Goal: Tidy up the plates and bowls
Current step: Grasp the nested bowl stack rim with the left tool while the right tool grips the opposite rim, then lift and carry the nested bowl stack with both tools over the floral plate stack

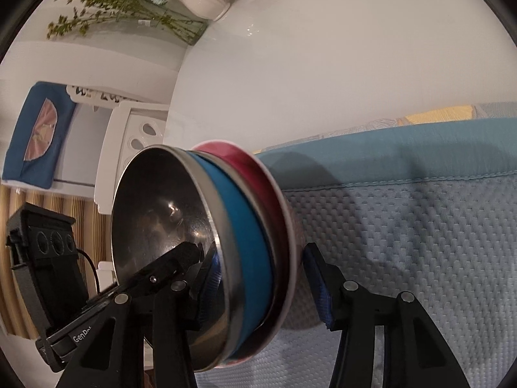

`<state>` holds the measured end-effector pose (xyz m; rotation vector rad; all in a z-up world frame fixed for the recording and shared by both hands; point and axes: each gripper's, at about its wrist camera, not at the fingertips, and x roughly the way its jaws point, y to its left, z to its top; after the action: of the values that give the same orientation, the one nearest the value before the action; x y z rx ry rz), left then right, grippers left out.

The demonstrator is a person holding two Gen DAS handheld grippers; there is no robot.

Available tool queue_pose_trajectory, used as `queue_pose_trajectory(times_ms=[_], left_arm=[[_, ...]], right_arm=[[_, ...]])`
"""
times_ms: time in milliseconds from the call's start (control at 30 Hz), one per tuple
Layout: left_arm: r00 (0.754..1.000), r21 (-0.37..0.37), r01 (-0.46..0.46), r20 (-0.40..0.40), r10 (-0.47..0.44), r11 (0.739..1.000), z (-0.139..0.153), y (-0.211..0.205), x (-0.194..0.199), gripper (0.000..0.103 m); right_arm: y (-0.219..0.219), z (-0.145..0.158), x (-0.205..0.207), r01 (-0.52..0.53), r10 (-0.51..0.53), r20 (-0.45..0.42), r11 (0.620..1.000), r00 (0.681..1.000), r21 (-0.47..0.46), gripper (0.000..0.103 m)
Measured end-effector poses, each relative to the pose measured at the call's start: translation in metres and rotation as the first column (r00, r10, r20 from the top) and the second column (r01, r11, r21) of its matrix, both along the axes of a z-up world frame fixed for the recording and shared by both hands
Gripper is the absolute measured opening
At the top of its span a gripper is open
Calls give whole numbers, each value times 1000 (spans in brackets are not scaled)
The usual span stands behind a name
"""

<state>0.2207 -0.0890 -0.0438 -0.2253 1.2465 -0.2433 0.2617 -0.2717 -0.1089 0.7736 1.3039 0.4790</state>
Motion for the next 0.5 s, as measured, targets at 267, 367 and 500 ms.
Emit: queue_pose_trajectory(times_ms=[267,367,500], left_arm=[[1000,2,-7,10,7,1000,7,5,-4,38],[1000,-3,-22,3,22,1000,10,8,-8,38],[1000,3,-24,2,24,1000,16,8,-13,38]], right_arm=[[9,11,-6,-12,12,4,1000,1000,-26,49],[12,17,-8,-7,8,2,999,1000,-39,49],[15,24,-12,-4,4,-3,999,1000,-41,49]])
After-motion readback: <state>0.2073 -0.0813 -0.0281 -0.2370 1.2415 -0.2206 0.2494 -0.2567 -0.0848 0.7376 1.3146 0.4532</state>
